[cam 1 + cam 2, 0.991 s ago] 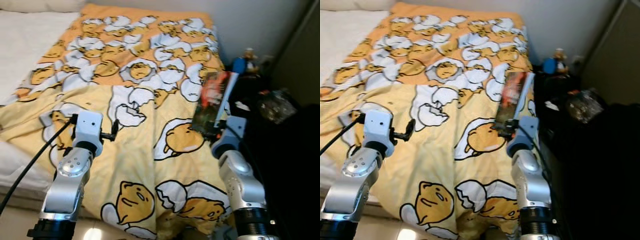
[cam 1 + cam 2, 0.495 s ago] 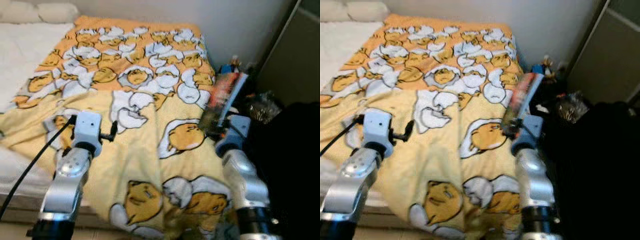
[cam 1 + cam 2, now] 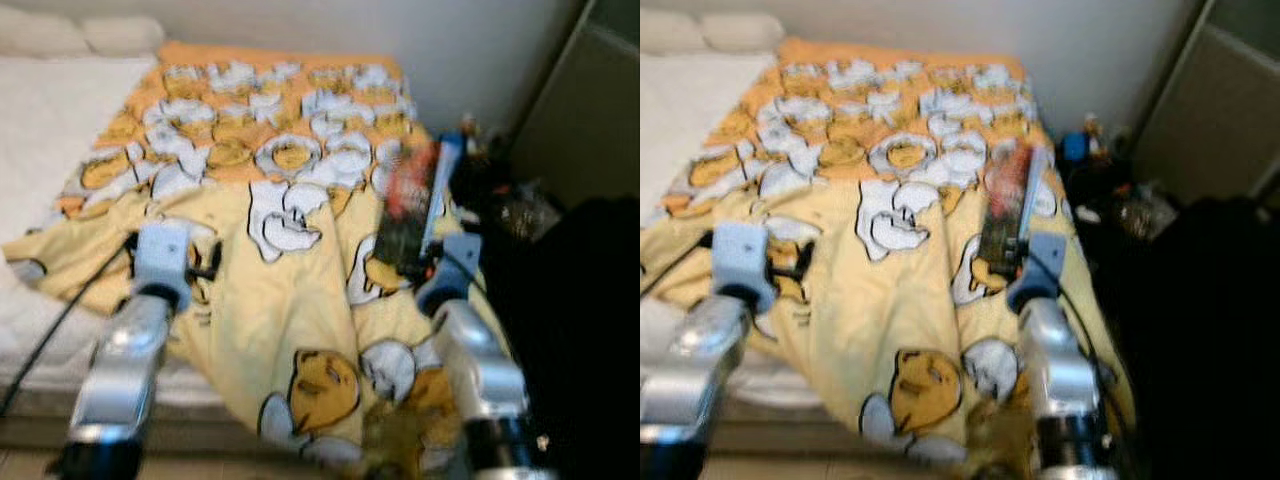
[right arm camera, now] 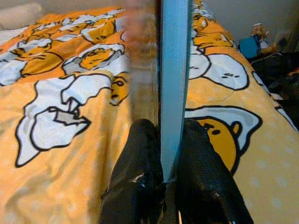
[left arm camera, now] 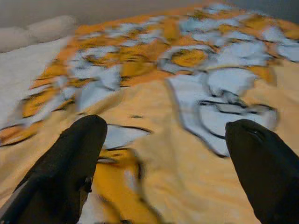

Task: Clean up the room

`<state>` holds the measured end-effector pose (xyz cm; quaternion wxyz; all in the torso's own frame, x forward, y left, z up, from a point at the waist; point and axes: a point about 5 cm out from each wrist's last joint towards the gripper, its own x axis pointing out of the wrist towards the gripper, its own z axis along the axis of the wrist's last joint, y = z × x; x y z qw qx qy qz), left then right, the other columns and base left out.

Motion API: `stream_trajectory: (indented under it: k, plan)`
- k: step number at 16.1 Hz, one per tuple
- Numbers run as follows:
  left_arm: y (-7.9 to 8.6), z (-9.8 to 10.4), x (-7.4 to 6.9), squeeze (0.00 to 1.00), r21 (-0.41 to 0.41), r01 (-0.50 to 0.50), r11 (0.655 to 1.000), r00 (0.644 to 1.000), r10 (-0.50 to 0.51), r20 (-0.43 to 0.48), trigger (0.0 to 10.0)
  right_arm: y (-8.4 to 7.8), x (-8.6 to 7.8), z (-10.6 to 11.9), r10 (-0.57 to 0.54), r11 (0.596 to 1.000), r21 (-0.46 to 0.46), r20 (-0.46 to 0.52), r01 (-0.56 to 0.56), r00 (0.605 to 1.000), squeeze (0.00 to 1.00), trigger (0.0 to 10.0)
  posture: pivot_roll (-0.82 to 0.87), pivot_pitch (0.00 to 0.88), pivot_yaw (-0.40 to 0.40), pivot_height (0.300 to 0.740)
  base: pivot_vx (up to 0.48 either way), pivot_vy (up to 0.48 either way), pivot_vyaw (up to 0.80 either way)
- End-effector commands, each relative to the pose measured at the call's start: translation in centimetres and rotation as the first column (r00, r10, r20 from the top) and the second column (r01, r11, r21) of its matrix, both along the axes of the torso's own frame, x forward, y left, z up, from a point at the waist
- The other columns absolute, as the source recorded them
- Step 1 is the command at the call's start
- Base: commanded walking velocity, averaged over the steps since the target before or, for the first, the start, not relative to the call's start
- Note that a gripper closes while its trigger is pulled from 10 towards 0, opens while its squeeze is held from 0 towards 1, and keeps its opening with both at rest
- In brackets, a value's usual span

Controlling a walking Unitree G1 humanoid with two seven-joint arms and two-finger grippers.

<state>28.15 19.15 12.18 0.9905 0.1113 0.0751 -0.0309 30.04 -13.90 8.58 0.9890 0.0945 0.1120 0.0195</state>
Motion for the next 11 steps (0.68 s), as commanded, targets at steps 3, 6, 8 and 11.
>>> stream_trajectory:
  k: [3,6,8,11]
  plan:
    - [0.31,0.14,-0.05,0.00,0.016,-0.007,1.000,1.000,0.007,0.004,10.0,-0.15,0.34,0.94,-0.010,1.000,0.005,0.041,0.010,0.999,0.00,10.0,0.03,0.000,0.001,0.740,0.000,0.279,-0.80]
    - [0.30,0.14,-0.03,0.00,0.016,-0.006,1.000,1.000,0.005,0.003,10.0,-0.19,0.36,0.98,-0.014,1.000,0.007,0.042,0.014,0.999,0.00,10.0,0.03,0.000,0.001,0.740,0.000,0.280,-0.53]
    - [0.34,0.11,-0.06,0.00,0.019,-0.006,1.000,1.000,0.006,0.002,10.0,-0.24,0.38,1.03,-0.018,1.000,0.009,0.047,0.017,0.999,0.00,10.0,0.03,0.000,0.000,0.740,0.000,0.276,0.00]
    - [0.44,0.10,-0.10,0.00,0.020,-0.010,1.000,1.000,0.010,0.002,10.0,-0.19,0.43,1.38,-0.014,1.000,0.009,0.061,0.014,0.998,0.00,10.0,0.04,0.000,-0.002,0.740,0.000,0.280,0.00]
